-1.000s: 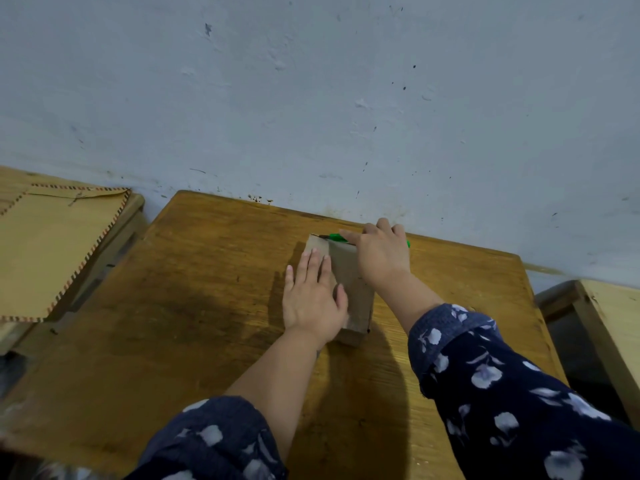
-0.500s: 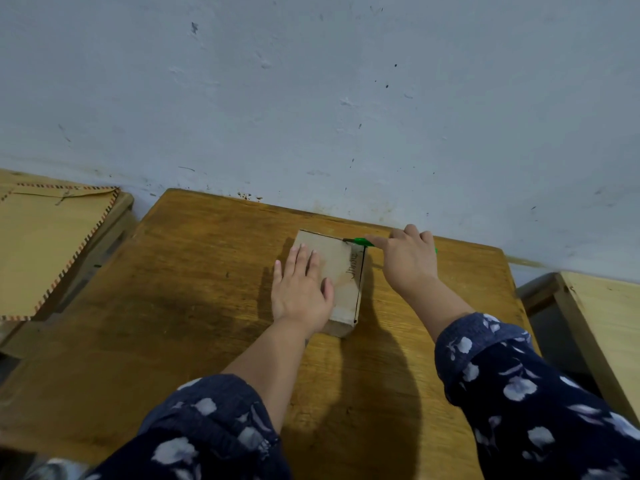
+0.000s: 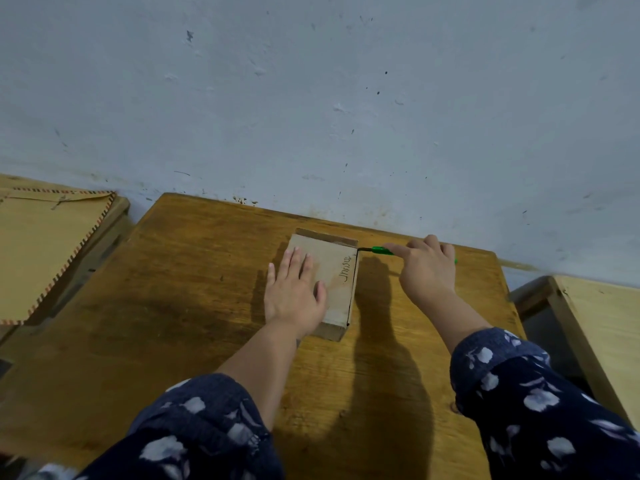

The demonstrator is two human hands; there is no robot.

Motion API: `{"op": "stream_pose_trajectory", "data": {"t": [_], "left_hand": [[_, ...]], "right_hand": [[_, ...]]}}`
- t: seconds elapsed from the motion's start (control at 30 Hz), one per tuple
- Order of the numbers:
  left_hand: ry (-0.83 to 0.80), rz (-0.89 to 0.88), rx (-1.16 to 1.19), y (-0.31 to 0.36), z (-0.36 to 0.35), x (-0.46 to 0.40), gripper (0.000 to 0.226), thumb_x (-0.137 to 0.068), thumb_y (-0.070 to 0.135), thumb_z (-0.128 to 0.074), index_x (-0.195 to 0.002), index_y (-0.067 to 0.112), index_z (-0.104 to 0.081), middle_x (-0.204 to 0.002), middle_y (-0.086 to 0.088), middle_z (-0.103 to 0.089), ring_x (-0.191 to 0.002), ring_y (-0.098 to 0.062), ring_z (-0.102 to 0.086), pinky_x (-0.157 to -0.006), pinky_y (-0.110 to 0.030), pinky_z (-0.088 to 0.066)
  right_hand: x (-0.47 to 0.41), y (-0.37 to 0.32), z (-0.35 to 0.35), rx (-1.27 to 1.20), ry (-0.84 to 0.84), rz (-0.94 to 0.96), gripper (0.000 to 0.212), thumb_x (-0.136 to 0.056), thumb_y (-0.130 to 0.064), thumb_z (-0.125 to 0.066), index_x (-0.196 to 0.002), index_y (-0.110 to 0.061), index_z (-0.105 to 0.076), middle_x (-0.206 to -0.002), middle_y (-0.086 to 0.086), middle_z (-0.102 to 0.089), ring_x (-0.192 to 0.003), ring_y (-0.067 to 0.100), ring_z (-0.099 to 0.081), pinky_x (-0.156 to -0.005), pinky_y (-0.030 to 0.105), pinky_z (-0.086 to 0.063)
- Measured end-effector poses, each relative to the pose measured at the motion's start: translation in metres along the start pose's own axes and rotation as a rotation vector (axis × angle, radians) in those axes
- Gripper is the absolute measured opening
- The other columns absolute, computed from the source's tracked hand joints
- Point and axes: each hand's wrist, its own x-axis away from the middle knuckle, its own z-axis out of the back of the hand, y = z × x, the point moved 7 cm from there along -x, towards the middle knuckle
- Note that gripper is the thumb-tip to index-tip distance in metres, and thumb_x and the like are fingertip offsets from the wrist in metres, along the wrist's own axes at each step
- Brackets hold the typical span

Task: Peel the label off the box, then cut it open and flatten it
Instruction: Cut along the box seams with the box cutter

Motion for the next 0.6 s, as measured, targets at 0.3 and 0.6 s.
{"op": "stream_pose_trajectory", "data": {"t": [0.3,0.6], "left_hand": [[-0.006,-0.009,-0.002,0.002,0.001,0.000,0.061,-0.097,0.047,-0.014,-0.151,0.021,-0.006,-0.161,-0.003,0.004,-0.146,-0.018,0.012,-0.119,-0.047,-0.001],[-0.002,-0.016,0.005,0.003,0.002,0.001,0.061,-0.097,0.046,-0.014,-0.151,0.020,-0.006,-0.161,-0.003,0.003,-0.146,-0.018,0.012,-0.119,-0.045,0.000]], "right_hand": [[-0.009,-0.031,-0.001,-0.135,0.020,0.028,0.056,-0.090,-0.011,-0.041,-0.138,-0.039,-0.044,-0.115,0.000,-0.061,-0.109,0.024,-0.045,-0.086,0.039,-0.030],[-0.001,-0.001,-0.017,-0.064,-0.039,-0.067,0.056,-0.091,-0.013,-0.044,-0.140,-0.041,-0.039,-0.112,-0.002,-0.060,-0.107,0.023,-0.045,-0.085,0.038,-0.033]]}}
